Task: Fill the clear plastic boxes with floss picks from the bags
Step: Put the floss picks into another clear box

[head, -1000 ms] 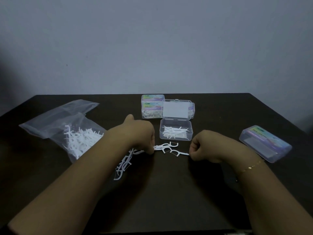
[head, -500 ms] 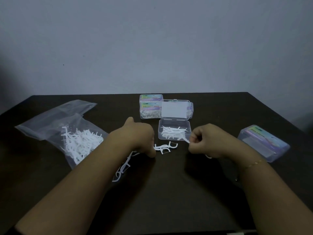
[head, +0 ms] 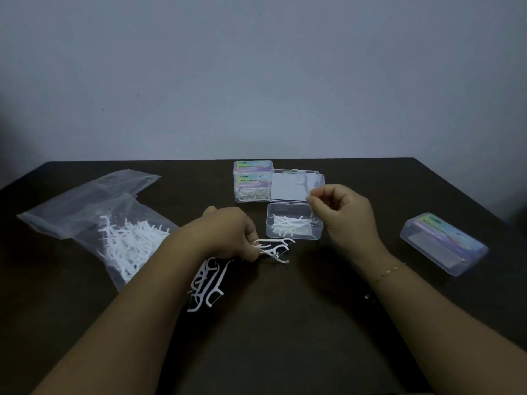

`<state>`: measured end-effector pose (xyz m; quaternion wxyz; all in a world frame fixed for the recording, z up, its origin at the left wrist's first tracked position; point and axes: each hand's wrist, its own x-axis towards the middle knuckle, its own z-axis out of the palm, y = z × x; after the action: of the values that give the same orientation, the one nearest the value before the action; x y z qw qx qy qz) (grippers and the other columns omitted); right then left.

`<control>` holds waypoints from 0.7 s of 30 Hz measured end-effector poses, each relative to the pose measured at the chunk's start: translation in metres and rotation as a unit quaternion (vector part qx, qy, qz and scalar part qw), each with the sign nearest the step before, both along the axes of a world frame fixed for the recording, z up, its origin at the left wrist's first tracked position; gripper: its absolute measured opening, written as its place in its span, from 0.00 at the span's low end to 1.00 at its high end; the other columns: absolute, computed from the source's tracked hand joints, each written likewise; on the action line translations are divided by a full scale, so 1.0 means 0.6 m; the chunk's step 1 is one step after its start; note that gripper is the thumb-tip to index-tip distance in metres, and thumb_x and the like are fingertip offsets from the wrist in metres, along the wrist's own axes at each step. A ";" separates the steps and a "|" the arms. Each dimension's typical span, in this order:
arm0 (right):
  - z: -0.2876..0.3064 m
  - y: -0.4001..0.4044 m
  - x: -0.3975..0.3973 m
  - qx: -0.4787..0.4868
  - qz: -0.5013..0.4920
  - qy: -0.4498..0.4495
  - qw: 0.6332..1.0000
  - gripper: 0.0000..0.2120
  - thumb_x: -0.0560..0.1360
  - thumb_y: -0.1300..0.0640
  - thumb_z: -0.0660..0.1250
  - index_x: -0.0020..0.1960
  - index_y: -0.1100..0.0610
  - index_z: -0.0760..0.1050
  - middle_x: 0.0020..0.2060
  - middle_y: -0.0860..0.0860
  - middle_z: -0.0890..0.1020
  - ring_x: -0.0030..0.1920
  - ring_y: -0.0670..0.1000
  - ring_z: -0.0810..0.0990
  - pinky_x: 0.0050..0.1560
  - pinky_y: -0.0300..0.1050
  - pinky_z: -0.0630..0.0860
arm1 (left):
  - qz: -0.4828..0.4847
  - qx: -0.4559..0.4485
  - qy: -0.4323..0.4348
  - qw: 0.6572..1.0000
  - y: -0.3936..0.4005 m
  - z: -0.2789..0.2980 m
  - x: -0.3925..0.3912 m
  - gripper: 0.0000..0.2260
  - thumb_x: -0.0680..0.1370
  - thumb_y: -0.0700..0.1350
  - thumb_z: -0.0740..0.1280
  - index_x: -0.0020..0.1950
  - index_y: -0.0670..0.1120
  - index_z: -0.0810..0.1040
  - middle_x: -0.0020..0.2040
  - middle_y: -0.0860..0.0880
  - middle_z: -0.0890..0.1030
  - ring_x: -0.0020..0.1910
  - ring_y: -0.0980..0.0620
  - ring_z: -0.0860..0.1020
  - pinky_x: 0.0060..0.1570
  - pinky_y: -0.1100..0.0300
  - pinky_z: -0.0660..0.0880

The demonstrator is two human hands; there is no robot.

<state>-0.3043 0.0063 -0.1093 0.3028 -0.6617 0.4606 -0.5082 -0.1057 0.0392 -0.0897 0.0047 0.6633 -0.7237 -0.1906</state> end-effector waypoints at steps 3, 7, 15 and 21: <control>-0.010 -0.007 0.002 -0.022 -0.001 0.098 0.995 0.06 0.74 0.63 0.68 0.49 0.57 0.81 0.40 0.46 0.79 0.40 0.43 0.76 0.43 0.30 0.74 | 0.012 -0.017 0.038 0.999 0.002 0.000 0.010 0.04 0.74 0.53 0.71 0.43 0.54 0.82 0.40 0.61 0.80 0.48 0.61 0.74 0.63 0.53 0.58; -0.015 -0.014 -0.001 -0.025 0.001 0.212 0.977 0.07 0.75 0.59 0.68 0.52 0.55 0.82 0.45 0.42 0.75 0.48 0.44 0.73 0.51 0.37 0.71 | 0.029 -0.055 0.069 0.996 0.007 0.009 0.017 0.04 0.73 0.53 0.71 0.40 0.54 0.82 0.38 0.61 0.81 0.46 0.63 0.76 0.66 0.53 0.63; -0.020 -0.016 -0.005 0.018 -0.032 0.262 0.964 0.13 0.75 0.53 0.68 0.59 0.51 0.77 0.62 0.49 0.70 0.64 0.48 0.67 0.59 0.39 0.63 | 0.065 -0.161 0.068 0.982 0.007 0.018 0.025 0.05 0.75 0.55 0.68 0.40 0.57 0.80 0.37 0.58 0.81 0.45 0.57 0.77 0.65 0.51 0.64; -0.017 -0.017 -0.004 0.030 -0.028 0.185 0.982 0.10 0.75 0.56 0.68 0.57 0.53 0.77 0.56 0.47 0.69 0.52 0.44 0.72 0.57 0.38 0.71 | 0.023 -0.261 -0.047 0.964 -0.014 0.027 -0.005 0.10 0.78 0.57 0.63 0.49 0.55 0.82 0.45 0.56 0.83 0.46 0.57 0.76 0.58 0.55 0.58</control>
<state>-0.3064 -0.0038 -0.1198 0.2177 -0.7221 0.5420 -0.3708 -0.1087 0.0306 -0.0737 0.1477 0.6637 -0.7323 0.0366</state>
